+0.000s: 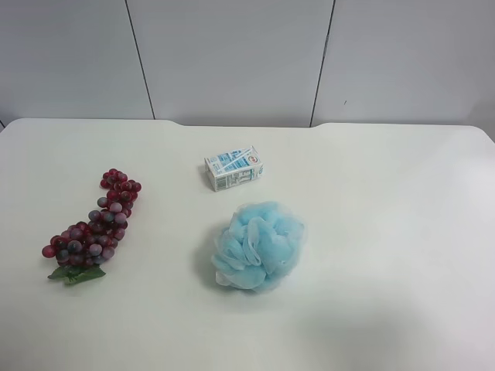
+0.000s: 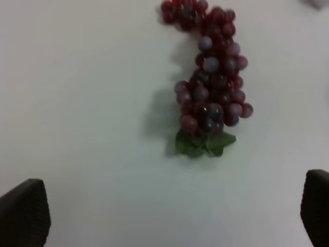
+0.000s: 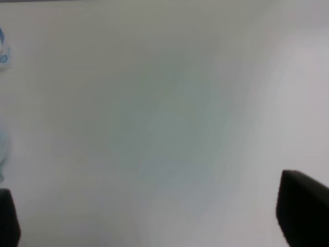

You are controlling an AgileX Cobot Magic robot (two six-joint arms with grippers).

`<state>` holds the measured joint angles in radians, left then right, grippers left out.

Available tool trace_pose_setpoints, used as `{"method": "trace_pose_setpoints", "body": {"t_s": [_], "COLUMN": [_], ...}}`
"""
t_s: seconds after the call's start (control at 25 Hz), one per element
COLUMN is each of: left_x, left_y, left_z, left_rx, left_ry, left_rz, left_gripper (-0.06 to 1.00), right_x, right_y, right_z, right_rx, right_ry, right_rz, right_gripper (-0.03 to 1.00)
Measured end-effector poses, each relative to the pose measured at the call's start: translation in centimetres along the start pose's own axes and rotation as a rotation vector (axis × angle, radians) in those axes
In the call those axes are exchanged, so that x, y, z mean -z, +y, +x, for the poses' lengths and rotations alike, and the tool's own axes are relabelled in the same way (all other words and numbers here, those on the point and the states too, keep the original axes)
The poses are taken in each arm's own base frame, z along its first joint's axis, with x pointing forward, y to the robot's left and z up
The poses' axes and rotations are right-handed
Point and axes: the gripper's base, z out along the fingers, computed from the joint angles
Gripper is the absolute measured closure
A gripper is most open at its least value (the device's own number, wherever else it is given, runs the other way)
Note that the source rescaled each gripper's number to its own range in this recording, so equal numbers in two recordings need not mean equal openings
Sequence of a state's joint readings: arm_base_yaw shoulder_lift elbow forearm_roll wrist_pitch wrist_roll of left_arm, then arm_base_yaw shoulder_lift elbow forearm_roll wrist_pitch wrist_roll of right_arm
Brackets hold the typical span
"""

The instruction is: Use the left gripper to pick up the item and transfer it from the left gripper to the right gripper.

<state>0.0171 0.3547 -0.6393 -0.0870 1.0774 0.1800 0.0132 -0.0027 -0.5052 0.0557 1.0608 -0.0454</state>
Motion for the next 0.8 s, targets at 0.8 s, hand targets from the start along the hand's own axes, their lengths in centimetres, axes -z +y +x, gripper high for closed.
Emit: {"method": "trace_pose_setpoints", "body": {"t_s": [0.8], "left_x": [-18.1], "left_y": [-1.5], "left_z": [-5.9], "left_rx": [-0.124], "left_ry": [0.58], "left_rz": [0.11], "left_gripper": [-0.06], "right_x": [0.0], "right_y": [0.0], "right_z": [0.0], "right_rx": [0.0], "right_ry": [0.0], "right_rz": [0.0], "right_gripper": [-0.03]}}
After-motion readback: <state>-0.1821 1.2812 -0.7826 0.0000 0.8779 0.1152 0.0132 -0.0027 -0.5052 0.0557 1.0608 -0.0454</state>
